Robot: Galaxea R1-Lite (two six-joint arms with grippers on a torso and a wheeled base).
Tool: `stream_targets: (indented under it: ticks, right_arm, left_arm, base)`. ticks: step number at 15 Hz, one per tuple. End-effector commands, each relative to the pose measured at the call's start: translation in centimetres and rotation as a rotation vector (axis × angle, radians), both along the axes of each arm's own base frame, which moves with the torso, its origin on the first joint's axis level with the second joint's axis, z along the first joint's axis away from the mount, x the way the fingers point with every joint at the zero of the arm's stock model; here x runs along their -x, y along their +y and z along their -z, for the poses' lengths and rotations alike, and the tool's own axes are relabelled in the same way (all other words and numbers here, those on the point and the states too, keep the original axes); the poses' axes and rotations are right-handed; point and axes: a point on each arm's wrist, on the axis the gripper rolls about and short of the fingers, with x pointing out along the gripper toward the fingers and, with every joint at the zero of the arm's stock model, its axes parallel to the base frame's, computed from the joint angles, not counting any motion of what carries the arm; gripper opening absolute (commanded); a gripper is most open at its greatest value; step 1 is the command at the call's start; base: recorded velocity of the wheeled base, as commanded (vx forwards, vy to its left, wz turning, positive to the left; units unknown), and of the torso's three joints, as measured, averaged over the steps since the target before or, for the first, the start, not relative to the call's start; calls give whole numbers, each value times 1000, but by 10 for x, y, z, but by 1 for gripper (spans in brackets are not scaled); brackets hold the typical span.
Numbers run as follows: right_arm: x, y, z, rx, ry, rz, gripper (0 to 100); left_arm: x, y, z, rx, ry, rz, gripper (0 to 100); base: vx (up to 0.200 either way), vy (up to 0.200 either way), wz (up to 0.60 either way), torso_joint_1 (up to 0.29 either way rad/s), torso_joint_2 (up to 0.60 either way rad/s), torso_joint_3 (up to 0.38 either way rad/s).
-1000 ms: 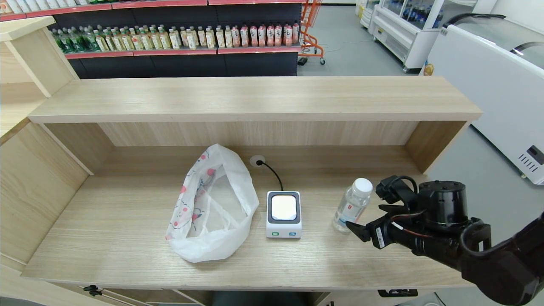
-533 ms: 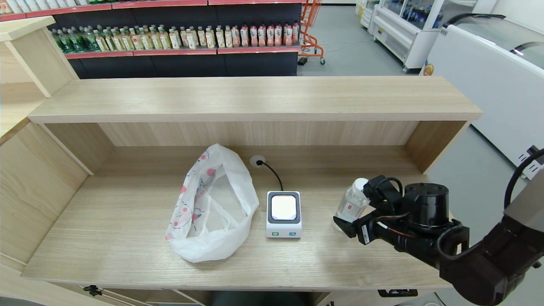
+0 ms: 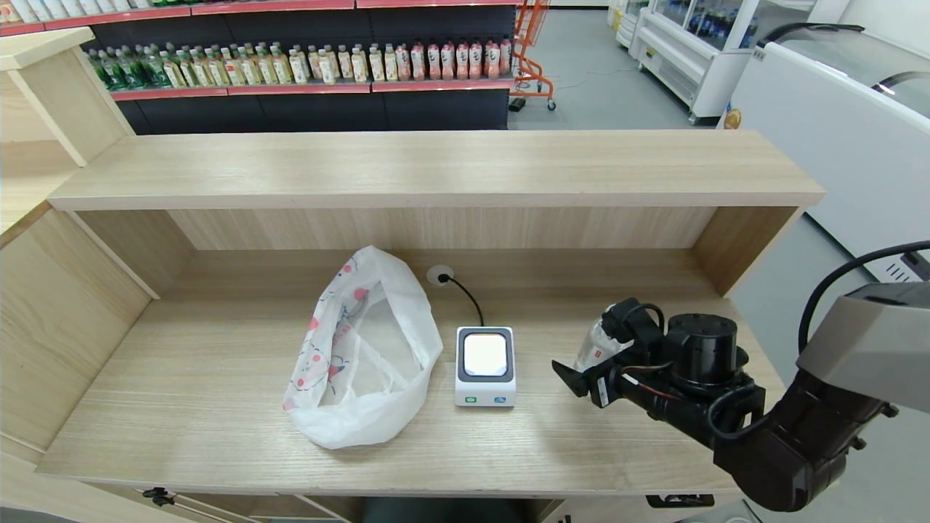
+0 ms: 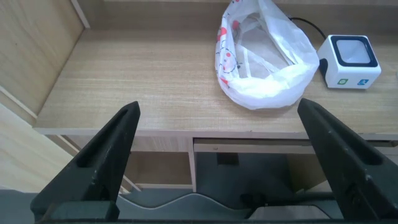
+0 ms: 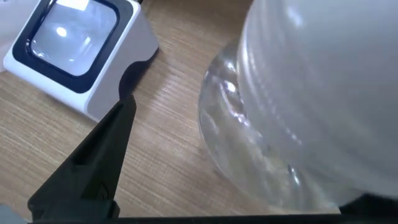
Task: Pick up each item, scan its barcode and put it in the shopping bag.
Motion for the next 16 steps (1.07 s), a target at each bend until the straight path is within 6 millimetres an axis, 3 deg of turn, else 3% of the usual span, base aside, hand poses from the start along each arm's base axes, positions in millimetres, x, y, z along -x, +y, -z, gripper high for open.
stream_targets:
  ticks: [1, 9, 10, 16]
  right_arm:
    - [-9, 5, 2, -10, -12, -12, 100]
    - [-21, 10, 2, -45, -48, -85, 100]
    - [-22, 9, 2, -45, -49, -81, 0]
    - [-19, 4, 3, -33, -30, -77, 0]
  left_arm:
    - [0, 0, 0, 0, 0, 0, 100]
    - [0, 0, 0, 0, 0, 0, 100]
    - [0, 0, 0, 0, 0, 0, 100]
    - [0, 0, 0, 0, 0, 0, 100]
  base:
    - [0, 0, 0, 0, 0, 0]
    - [0, 0, 0, 0, 0, 0]
    - [0, 0, 0, 0, 0, 0]
    - [0, 0, 0, 0, 0, 0]
